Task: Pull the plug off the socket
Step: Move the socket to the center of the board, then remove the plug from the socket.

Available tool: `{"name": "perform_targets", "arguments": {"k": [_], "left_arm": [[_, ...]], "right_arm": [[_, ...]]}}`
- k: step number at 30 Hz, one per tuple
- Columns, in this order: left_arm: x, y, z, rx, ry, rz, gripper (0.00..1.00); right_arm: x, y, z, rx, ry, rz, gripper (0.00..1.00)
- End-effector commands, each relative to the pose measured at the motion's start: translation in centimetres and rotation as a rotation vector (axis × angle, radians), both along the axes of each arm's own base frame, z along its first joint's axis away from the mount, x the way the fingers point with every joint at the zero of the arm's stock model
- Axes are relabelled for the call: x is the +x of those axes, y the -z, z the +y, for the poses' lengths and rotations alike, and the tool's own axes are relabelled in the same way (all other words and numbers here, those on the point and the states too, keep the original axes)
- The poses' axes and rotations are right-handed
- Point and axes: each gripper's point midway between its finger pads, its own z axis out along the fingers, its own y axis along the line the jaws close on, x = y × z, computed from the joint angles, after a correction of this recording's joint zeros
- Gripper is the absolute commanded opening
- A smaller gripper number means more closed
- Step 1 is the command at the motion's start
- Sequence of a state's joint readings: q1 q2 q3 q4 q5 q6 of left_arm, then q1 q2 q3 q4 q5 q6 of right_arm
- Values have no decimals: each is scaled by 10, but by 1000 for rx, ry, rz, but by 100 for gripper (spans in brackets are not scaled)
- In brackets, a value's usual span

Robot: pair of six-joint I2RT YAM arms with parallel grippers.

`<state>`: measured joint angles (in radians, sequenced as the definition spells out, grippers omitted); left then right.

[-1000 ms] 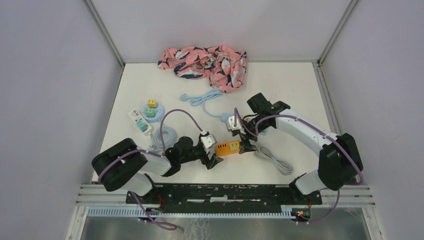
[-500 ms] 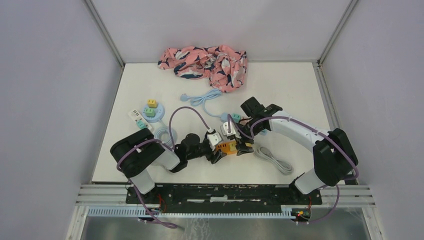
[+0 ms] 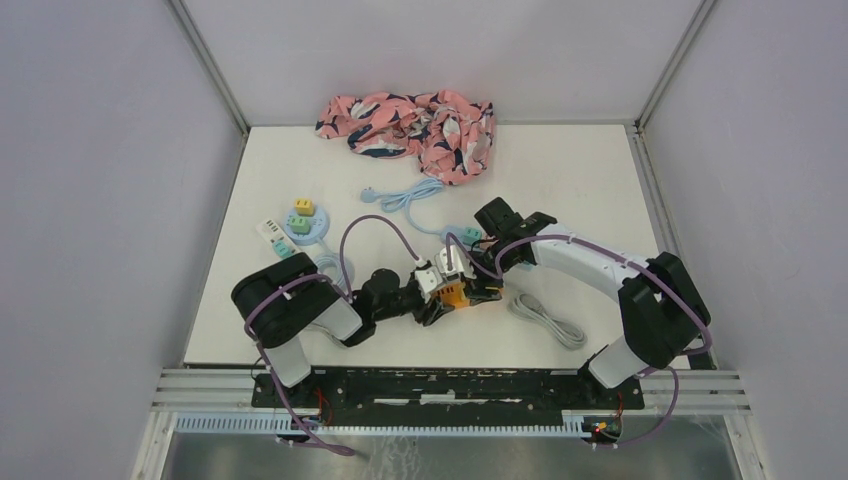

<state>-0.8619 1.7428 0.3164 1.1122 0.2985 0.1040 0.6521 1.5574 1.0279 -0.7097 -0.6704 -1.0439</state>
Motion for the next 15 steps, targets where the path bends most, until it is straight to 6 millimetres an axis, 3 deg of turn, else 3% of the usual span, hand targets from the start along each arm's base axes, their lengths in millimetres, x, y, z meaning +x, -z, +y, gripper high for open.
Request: {"name": "perform_targets", "arguments": {"k": [1, 3, 8, 15], "left_arm": [[-3, -13, -6, -72, 6, -2, 29], [-4, -11, -5, -71, 1, 7, 21], [-6, -11, -4, -73, -2, 18, 7], [-8, -4, -4, -22, -9, 6, 3]], "right_arm": [[11, 1, 2, -14, 29, -35, 61], [13, 1, 2, -20, 32, -34, 55], [8, -1, 5, -10, 22, -13, 27], [-28, -13, 17, 70, -113, 88, 1]]}}
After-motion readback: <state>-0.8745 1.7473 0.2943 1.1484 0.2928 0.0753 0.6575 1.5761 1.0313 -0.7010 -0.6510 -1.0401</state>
